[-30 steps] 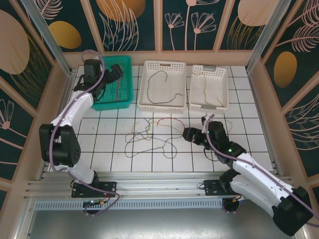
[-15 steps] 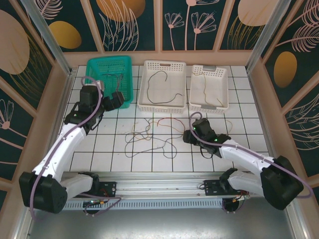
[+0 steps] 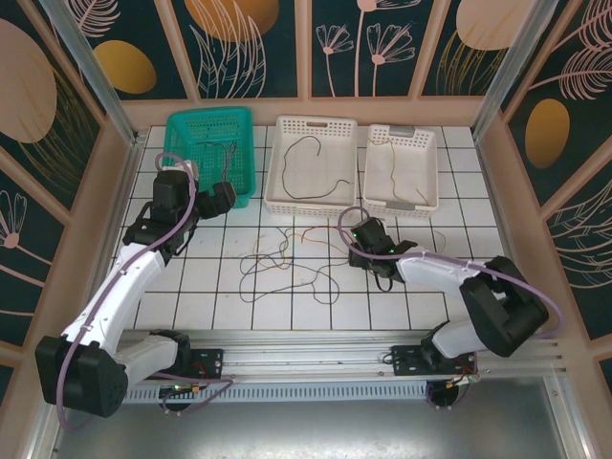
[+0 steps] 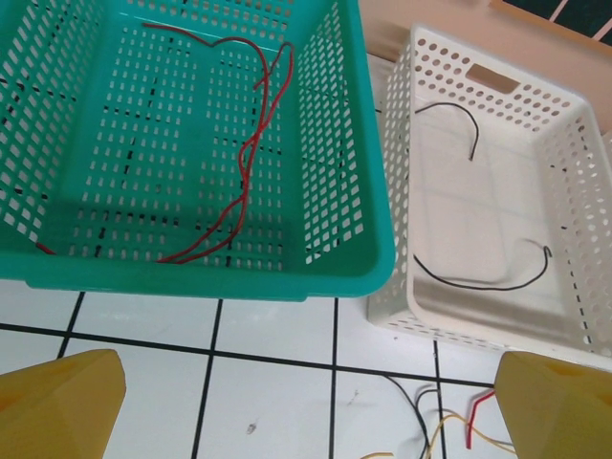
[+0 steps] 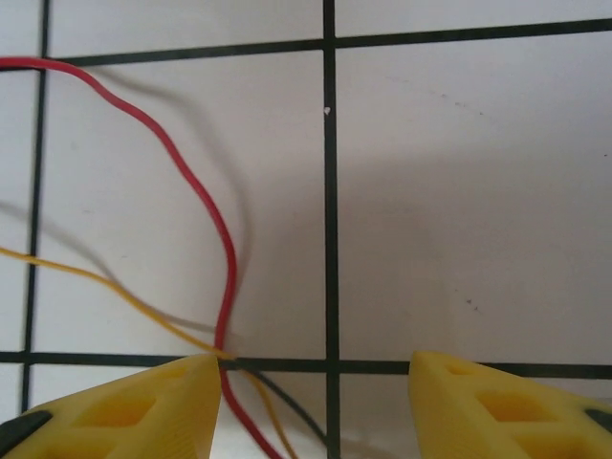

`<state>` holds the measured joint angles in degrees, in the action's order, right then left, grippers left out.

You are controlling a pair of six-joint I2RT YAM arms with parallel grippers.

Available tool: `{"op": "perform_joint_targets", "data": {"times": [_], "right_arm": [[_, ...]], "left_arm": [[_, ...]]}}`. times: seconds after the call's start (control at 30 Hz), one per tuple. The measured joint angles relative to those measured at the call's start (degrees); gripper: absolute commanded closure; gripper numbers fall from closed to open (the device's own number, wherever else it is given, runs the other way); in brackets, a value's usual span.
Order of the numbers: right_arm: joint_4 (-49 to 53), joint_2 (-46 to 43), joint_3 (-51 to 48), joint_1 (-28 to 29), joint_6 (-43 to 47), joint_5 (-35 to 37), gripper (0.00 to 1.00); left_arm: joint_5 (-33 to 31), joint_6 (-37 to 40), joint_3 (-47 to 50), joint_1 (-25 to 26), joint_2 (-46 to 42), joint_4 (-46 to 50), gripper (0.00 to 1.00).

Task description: Untangle the cables

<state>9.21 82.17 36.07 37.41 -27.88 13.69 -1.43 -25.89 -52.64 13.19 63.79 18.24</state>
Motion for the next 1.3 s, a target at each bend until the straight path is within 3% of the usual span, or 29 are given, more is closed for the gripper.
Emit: {"op": "perform_joint_targets", "data": {"times": [0.13,0.33,0.63,0.87,0.97,1.17,1.3], "right_arm": [[-0.3,1.7,0.2,0.0,0.4,0.2,0.63],[-2.2,3.3,0.2,0.0,0.6,-0.7,0.78],[-3.7,3.2,0.1,0.0,0.8,-4.7,0.91],[-6.5,-2.2,-0.9,0.0,0.8,-13.0,0.95],[-7.6,-4.6,-0.9,0.0,0.8,-15.8,0.89],[-6.1,-5.1,0.7,-0.5,1.9,-14.0,0.57],[-5.1,-1.5,3.5,-0.9,2.7,-11.6,0.51]], "left_arm": [[-1.5,0.6,0.0,0.2,0.0,0.0,0.02],[-2.7,1.3,0.0,0.6,0.0,0.0,0.01],[-3.6,1.7,0.0,0.7,0.0,0.0,0.02],[-3.7,1.9,0.0,0.7,0.0,0.0,0.02],[-3.7,1.9,0.0,0.7,0.0,0.0,0.02],[-3.7,1.9,0.0,0.8,0.0,0.0,0.01],[-3.8,1.9,0.0,1.1,0.0,0.0,0.01]]}}
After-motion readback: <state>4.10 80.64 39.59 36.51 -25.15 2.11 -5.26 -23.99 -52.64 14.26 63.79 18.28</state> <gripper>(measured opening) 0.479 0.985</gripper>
